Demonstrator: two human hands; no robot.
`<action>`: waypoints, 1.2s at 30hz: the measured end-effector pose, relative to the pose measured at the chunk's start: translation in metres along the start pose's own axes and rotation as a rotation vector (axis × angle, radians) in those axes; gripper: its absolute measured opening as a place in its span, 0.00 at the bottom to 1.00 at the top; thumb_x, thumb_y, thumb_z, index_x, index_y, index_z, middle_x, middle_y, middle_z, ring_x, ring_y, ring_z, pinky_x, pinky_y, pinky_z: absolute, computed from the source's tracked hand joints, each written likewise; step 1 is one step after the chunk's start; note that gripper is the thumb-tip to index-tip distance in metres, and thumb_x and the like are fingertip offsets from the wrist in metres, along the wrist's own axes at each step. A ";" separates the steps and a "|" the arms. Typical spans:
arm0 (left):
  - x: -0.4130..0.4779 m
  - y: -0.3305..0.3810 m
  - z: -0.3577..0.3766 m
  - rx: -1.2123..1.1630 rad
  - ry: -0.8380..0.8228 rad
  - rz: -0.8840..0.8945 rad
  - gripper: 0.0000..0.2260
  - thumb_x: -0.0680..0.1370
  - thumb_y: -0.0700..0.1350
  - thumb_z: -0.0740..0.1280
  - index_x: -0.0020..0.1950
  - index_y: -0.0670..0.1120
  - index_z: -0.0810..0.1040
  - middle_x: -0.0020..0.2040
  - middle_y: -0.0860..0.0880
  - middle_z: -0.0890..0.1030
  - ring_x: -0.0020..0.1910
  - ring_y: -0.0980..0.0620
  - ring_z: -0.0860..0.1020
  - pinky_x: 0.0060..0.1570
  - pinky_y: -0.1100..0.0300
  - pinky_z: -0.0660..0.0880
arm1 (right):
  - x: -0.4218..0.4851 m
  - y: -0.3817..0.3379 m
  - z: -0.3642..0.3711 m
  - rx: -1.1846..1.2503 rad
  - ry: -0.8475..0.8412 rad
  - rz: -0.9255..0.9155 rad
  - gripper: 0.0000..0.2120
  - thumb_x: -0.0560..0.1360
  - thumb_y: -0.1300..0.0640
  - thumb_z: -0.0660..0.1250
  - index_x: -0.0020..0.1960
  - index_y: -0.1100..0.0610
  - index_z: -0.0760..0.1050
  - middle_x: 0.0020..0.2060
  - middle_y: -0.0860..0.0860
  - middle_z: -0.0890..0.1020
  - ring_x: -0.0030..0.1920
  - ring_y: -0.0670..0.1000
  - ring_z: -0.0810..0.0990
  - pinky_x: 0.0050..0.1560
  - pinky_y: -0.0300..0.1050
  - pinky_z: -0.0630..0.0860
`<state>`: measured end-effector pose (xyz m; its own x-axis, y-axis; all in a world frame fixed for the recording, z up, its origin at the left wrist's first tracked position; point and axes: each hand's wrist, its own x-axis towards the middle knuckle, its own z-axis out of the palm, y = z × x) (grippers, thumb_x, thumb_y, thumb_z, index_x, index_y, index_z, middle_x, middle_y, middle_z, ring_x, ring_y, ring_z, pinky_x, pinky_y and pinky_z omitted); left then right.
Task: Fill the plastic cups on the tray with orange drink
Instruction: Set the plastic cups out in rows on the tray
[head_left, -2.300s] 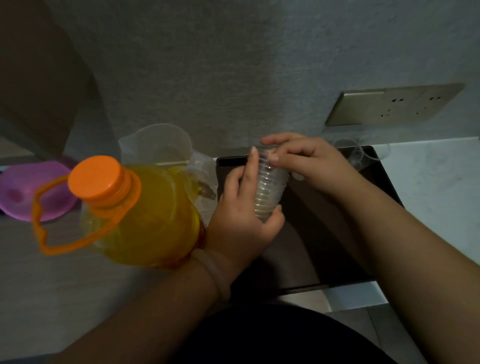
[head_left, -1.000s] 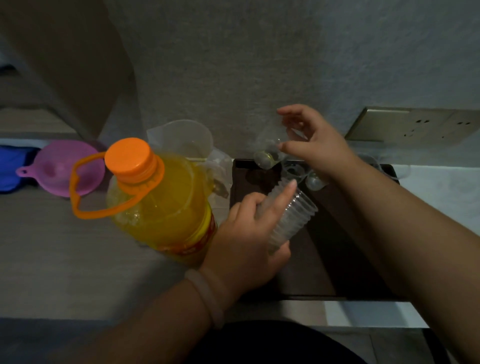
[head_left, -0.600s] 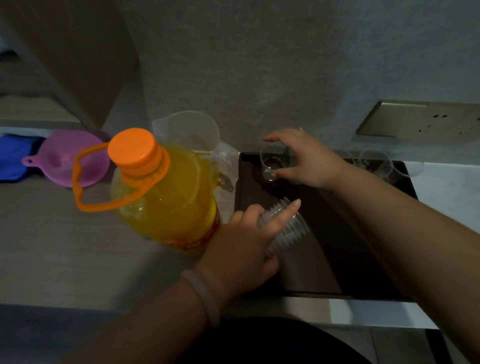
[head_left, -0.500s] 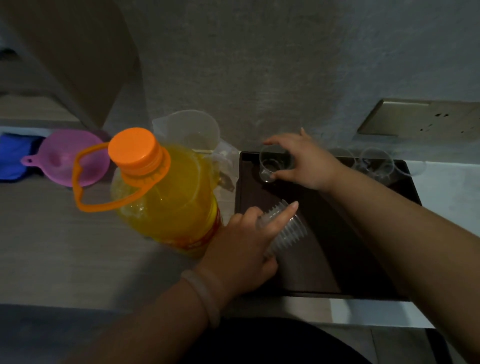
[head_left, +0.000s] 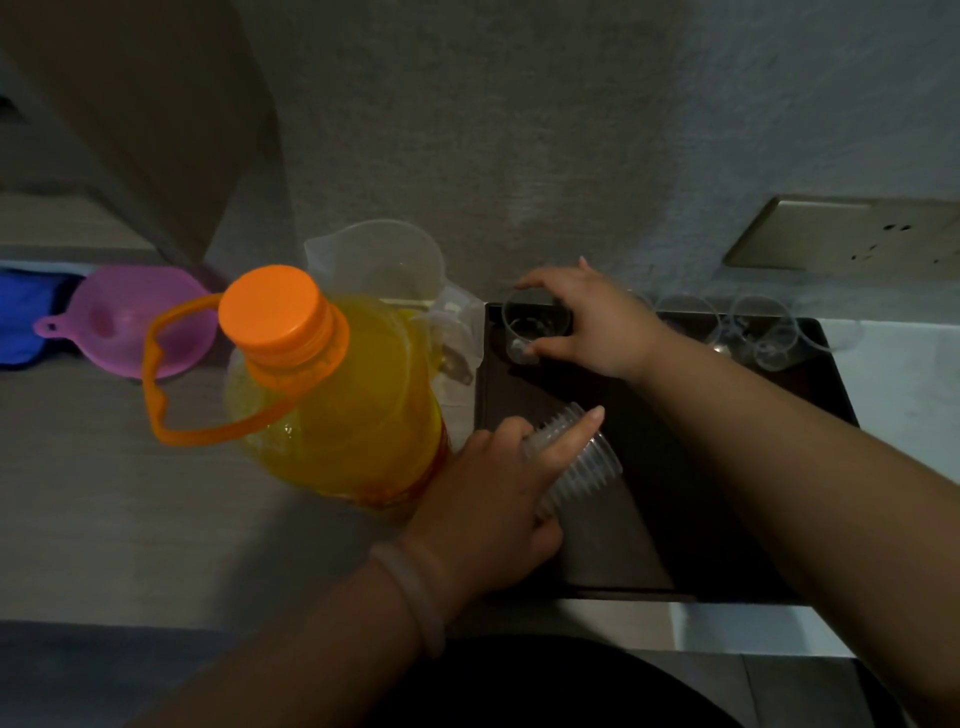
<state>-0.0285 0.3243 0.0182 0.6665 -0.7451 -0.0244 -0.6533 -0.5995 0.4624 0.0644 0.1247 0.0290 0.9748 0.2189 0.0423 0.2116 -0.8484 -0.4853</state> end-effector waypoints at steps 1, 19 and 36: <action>0.000 -0.001 0.000 0.001 0.000 -0.001 0.44 0.71 0.53 0.65 0.71 0.69 0.34 0.58 0.48 0.67 0.51 0.46 0.71 0.51 0.54 0.72 | 0.000 0.000 -0.001 0.007 -0.001 0.007 0.32 0.69 0.52 0.76 0.70 0.53 0.68 0.68 0.51 0.72 0.70 0.50 0.68 0.75 0.48 0.44; 0.011 0.010 0.002 0.063 -0.009 0.022 0.44 0.72 0.55 0.64 0.69 0.71 0.30 0.60 0.48 0.65 0.53 0.46 0.70 0.49 0.49 0.76 | -0.025 0.030 -0.036 -0.320 -0.150 0.221 0.44 0.69 0.46 0.74 0.77 0.51 0.55 0.72 0.55 0.67 0.72 0.54 0.66 0.75 0.52 0.40; 0.012 0.009 0.002 0.050 -0.009 -0.014 0.43 0.72 0.55 0.64 0.69 0.71 0.31 0.60 0.50 0.65 0.53 0.47 0.70 0.48 0.51 0.76 | -0.036 0.032 -0.052 -0.144 0.030 0.200 0.45 0.67 0.49 0.77 0.77 0.51 0.57 0.74 0.53 0.66 0.73 0.53 0.63 0.75 0.53 0.44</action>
<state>-0.0267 0.3093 0.0204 0.6723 -0.7393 -0.0387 -0.6614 -0.6233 0.4172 0.0395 0.0646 0.0578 0.9995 0.0271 -0.0155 0.0198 -0.9339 -0.3570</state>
